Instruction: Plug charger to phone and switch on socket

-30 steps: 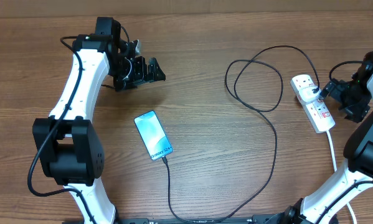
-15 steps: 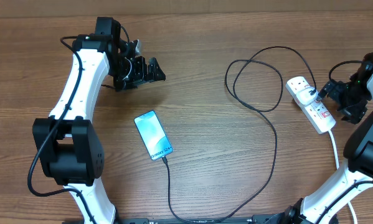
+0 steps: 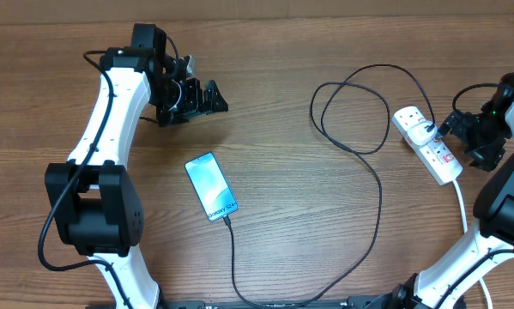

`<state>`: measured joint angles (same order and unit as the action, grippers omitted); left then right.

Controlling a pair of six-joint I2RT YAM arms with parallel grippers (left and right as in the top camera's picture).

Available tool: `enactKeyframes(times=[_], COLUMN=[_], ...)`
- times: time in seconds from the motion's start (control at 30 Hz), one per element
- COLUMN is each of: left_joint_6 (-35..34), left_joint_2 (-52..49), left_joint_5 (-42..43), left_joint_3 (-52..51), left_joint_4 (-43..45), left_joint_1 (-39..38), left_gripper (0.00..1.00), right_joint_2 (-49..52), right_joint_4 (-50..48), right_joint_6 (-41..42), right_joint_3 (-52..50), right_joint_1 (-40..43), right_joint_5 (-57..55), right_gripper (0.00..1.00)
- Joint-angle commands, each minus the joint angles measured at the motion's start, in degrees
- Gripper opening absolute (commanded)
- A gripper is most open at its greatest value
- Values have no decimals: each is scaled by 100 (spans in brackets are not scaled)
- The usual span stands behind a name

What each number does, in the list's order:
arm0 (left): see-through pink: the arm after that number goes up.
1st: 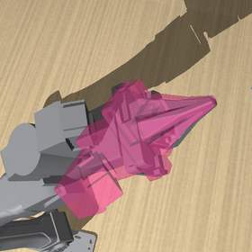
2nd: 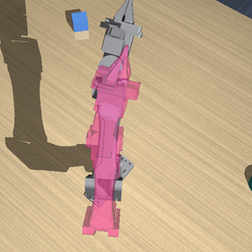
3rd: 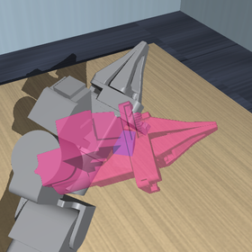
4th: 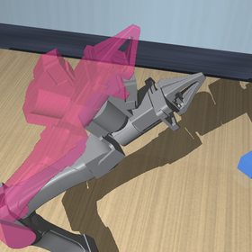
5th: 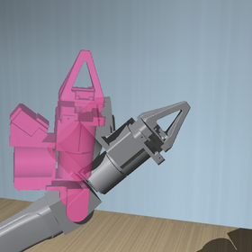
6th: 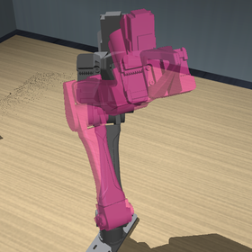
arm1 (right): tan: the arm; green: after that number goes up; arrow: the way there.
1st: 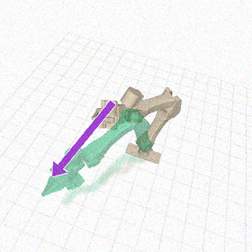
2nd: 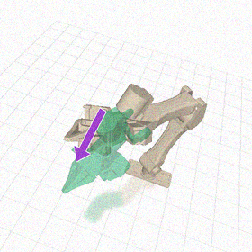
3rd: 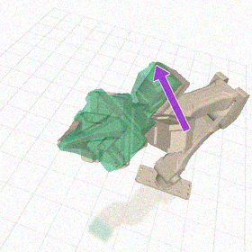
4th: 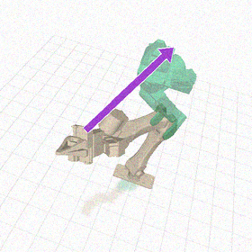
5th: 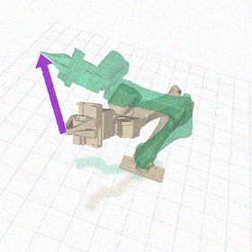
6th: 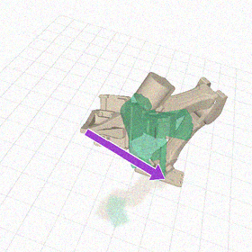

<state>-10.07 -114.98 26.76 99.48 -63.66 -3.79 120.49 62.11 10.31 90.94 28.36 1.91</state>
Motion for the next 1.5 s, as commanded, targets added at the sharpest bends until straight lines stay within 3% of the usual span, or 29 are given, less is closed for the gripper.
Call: enactKeyframes(times=[0.0,1.47], left_joint_6=[153,153], left_joint_2=[153,155], left_joint_5=[-15,-15], left_joint_3=[129,129], left_joint_4=[-17,-20], left_joint_1=[-39,-39], left_gripper=[100,100], right_joint_2=[-68,-72], right_joint_4=[-24,264], right_joint_6=[-37,-55], right_joint_3=[-9,192], right_joint_1=[-81,-103], right_joint_5=[33,72], right_gripper=[100,100])
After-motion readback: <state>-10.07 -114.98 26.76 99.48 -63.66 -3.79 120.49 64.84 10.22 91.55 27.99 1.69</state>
